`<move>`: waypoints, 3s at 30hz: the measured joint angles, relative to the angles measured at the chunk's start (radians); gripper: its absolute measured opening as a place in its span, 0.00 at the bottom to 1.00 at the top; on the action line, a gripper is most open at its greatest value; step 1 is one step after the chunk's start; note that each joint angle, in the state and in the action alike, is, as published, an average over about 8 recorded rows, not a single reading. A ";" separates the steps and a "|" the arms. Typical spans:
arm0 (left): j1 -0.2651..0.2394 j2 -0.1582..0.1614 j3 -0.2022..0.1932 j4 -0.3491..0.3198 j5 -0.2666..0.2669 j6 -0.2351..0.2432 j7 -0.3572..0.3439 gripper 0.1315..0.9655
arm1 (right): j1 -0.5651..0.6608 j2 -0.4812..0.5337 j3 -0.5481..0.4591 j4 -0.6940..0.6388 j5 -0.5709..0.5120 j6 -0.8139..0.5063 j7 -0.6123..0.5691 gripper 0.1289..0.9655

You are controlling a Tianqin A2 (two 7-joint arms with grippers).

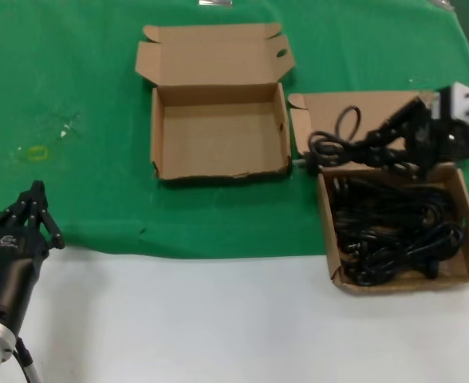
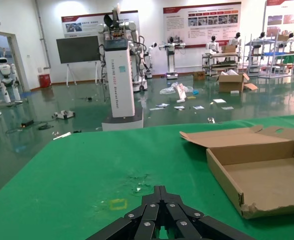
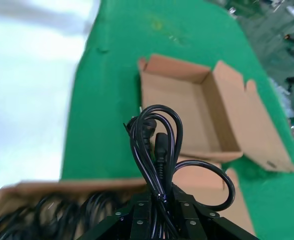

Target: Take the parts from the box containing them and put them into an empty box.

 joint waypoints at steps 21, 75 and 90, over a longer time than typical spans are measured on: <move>0.000 0.000 0.000 0.000 0.000 0.000 0.000 0.01 | 0.170 -0.438 -0.053 -0.462 -0.017 0.219 -0.245 0.10; 0.000 0.000 0.000 0.000 0.000 0.000 0.000 0.01 | 0.252 -0.678 -0.592 -0.886 0.677 0.656 -0.574 0.16; 0.000 0.000 0.000 0.000 0.000 0.000 0.000 0.01 | 0.265 -0.678 -0.550 -0.897 0.788 0.675 -0.675 0.47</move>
